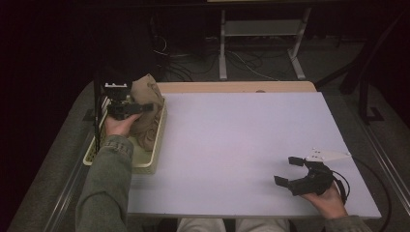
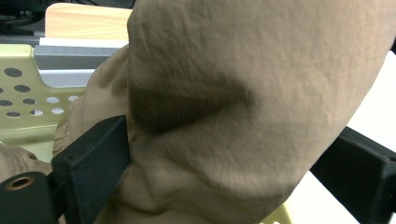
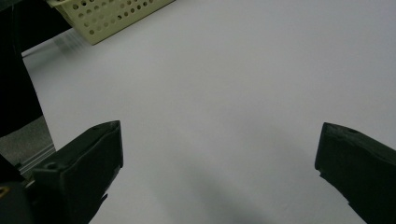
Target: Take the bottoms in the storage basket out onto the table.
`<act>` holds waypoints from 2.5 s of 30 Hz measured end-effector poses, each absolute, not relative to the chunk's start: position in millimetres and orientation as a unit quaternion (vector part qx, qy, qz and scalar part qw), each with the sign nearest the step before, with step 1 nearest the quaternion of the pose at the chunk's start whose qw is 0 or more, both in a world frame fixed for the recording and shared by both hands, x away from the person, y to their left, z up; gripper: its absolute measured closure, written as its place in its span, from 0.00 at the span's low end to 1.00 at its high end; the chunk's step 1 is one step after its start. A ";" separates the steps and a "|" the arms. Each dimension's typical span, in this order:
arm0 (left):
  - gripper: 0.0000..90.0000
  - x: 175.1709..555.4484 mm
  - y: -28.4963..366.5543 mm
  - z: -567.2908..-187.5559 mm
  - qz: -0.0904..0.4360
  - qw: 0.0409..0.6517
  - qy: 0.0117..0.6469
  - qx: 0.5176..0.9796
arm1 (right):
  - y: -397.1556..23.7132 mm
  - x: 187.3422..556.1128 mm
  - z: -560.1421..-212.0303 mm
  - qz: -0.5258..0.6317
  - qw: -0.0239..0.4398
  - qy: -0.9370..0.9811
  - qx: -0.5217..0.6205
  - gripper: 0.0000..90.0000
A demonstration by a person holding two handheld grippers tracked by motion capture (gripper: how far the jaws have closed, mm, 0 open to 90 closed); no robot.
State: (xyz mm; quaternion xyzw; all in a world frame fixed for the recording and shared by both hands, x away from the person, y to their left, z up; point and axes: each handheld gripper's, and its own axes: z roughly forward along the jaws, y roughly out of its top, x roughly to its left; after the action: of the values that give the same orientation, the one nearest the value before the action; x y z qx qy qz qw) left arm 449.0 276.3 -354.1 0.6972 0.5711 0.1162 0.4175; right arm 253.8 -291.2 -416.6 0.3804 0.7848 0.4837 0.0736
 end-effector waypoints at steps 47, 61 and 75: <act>0.86 444.7 294.1 -345.8 0.099 0.433 0.602 0.663 | -293.5 254.7 -416.8 0.482 0.076 0.782 0.387 0.01; 0.87 433.6 308.2 -332.9 0.092 0.434 0.603 0.662 | -292.6 254.3 -416.6 0.482 0.076 0.782 0.387 0.01; 0.87 425.5 316.1 -312.2 0.092 0.430 0.599 0.669 | -291.5 254.1 -416.2 0.483 0.075 0.783 0.385 0.01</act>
State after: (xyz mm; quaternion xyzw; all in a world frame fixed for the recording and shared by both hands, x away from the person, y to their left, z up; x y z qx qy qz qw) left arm 425.5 316.1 -312.2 0.6688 0.5993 0.0924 0.4302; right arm 254.1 -291.5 -416.2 0.3853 0.7825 0.4833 0.0751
